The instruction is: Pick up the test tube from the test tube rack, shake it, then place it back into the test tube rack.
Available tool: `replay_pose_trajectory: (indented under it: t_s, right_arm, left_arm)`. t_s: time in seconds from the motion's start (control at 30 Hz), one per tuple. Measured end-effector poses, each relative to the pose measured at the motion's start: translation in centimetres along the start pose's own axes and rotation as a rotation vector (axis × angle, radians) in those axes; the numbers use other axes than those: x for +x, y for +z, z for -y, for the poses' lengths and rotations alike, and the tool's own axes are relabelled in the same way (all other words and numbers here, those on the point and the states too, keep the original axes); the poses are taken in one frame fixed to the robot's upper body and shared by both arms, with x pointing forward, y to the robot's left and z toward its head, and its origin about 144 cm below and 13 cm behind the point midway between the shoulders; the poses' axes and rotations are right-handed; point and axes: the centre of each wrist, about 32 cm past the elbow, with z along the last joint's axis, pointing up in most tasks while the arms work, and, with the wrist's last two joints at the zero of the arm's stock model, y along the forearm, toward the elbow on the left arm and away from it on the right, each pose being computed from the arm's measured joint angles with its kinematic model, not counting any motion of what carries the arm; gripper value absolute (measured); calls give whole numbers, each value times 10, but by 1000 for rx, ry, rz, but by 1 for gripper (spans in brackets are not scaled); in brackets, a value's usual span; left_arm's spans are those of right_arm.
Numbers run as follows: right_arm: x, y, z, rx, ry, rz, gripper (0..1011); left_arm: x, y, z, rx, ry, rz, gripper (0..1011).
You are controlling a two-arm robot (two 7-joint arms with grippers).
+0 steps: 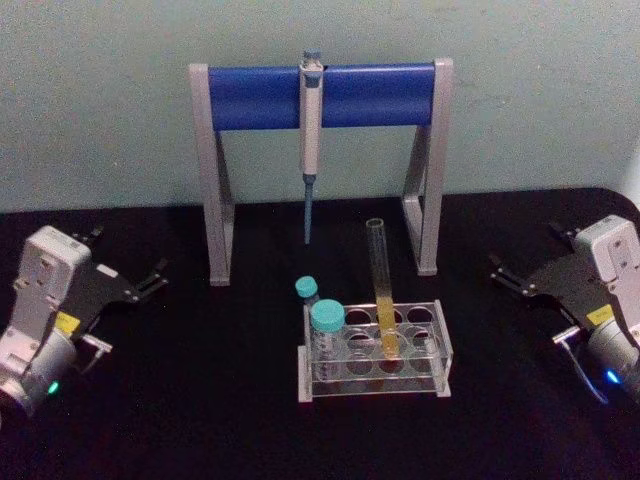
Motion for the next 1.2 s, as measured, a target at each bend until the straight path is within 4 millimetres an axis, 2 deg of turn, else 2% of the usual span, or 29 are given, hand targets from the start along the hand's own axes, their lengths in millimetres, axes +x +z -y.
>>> replay_pose_trajectory:
  t_s: [1.2]
  right_arm:
    - [0, 0, 0, 0, 0, 0, 1000]
  left_arm:
    - [0, 0, 0, 0, 0, 0, 1001]
